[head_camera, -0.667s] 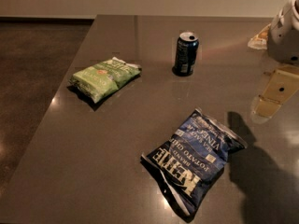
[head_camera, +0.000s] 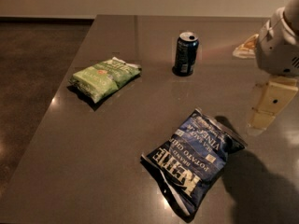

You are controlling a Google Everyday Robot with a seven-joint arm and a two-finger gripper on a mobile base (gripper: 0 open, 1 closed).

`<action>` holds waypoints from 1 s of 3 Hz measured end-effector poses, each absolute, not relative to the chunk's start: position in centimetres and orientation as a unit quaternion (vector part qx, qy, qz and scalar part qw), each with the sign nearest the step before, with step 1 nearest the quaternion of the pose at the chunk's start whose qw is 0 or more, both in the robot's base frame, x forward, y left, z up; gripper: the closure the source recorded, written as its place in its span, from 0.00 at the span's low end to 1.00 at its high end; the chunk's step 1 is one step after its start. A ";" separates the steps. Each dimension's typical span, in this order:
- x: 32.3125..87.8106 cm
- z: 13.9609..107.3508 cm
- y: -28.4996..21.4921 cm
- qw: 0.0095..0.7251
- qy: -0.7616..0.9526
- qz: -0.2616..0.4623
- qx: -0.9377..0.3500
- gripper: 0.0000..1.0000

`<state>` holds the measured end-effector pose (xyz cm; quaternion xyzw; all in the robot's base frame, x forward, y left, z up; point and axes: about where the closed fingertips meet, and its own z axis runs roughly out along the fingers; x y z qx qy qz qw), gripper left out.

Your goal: Pick blue chip bag

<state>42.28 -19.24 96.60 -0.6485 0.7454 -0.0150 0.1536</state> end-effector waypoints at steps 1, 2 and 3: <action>41.0 95.6 -17.1 0.147 0.705 0.009 -0.694 0.00; 40.0 93.5 -15.2 0.122 0.657 0.028 -0.744 0.00; 39.9 91.2 -14.3 0.098 0.606 0.027 -0.789 0.00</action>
Offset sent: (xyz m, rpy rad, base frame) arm -0.0378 0.0585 -0.0652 -0.0477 0.1781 0.4769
